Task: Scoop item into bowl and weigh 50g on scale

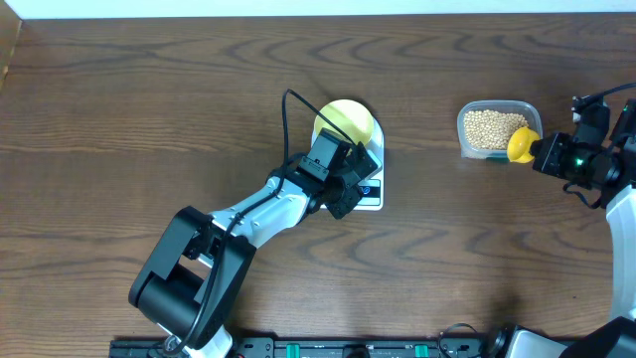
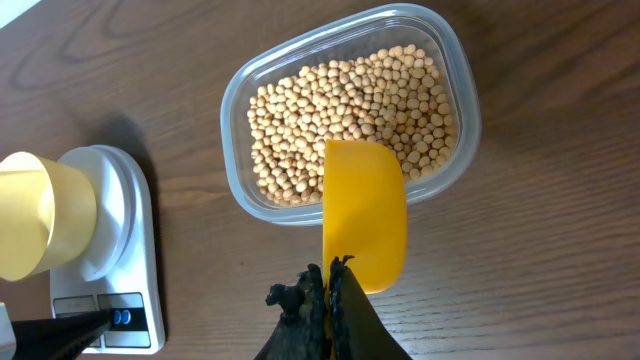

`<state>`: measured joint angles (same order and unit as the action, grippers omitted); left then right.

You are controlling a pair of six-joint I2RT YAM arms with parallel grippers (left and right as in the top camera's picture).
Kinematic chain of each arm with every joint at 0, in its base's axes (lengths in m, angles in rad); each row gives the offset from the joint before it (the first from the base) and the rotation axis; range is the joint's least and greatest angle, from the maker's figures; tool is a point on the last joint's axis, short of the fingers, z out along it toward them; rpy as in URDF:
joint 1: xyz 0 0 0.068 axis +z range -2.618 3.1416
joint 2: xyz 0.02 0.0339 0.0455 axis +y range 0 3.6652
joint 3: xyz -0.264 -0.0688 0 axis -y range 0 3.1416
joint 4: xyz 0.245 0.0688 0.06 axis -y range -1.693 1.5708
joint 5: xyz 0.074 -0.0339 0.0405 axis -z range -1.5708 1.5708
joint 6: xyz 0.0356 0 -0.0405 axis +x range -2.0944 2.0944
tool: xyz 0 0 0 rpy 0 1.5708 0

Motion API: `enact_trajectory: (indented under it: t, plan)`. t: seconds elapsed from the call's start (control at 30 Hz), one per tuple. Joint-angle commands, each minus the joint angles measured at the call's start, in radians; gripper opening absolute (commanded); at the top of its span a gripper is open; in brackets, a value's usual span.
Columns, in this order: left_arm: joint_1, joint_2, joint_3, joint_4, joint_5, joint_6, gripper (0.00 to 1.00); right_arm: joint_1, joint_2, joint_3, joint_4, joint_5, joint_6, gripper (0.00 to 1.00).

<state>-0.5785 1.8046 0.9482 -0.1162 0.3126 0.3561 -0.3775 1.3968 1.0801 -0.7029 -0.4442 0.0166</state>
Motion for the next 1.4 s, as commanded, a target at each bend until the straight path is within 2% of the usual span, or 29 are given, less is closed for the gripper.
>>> enact_trajectory:
  t: [0.0,0.8,1.37]
  plan:
    - [0.005,0.072,-0.055,-0.019,-0.090,0.014,0.08,0.005,0.004,0.011,-0.002,0.005,-0.015,0.01]
    - [0.006,0.062,-0.048,-0.001,-0.122,0.013,0.08,0.005,0.004,0.011,-0.006,0.005,-0.015,0.01]
    - [0.008,-0.232,-0.026,-0.002,-0.119,-0.023,0.08,0.005,0.004,0.011,0.008,0.005,-0.019,0.01]
